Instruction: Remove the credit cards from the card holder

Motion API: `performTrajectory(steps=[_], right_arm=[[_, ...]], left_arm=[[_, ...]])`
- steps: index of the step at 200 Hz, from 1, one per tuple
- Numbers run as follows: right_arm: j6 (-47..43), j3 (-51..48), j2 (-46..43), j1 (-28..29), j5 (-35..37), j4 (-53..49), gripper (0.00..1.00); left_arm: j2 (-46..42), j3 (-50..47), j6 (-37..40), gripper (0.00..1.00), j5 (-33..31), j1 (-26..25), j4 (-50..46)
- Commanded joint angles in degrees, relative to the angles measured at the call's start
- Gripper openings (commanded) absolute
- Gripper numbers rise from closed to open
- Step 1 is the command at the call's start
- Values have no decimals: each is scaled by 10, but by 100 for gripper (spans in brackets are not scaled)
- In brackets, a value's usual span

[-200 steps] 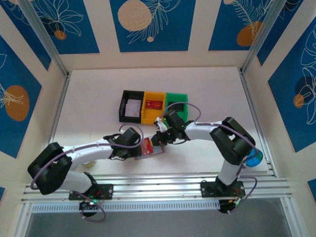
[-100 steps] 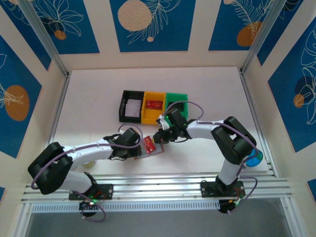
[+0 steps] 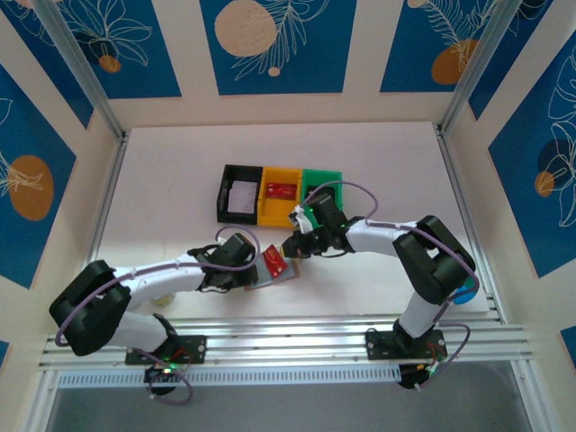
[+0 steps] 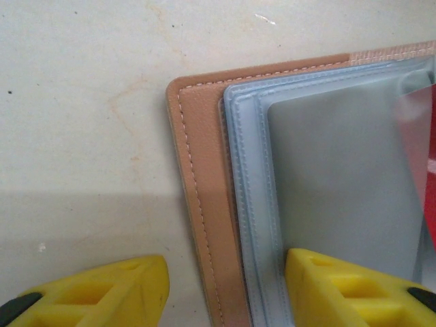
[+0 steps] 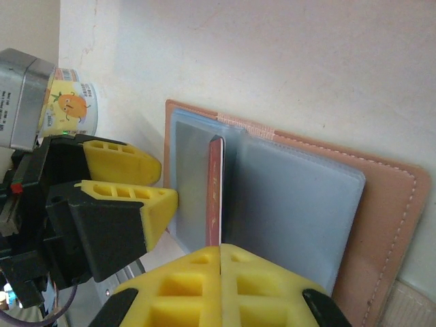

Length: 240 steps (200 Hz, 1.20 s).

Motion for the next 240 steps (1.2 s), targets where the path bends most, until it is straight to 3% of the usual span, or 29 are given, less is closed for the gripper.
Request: performTrajectory(steps=[1,80,119,158,205,240], right_arm=[[-5,-5,-7,3,-26,7,0],[-30,50,55,47,-35,-45,0],[-33,56,61,51,-26,-54,17],[-37,59,65,50,-29,-59,23],[-36,58,61,44,-16,-64,0],[-9,15,16,8,5,-26,0]], left_arm=[[21,-21,7,51,29,3,11],[26,-26,-4,52,46,2,31],[30,-29,-6,52,49,2,37],[30,-31,-4,51,48,3,37],[20,-26,4,52,43,2,24],[-37,-1,51,53,4,11,-46]])
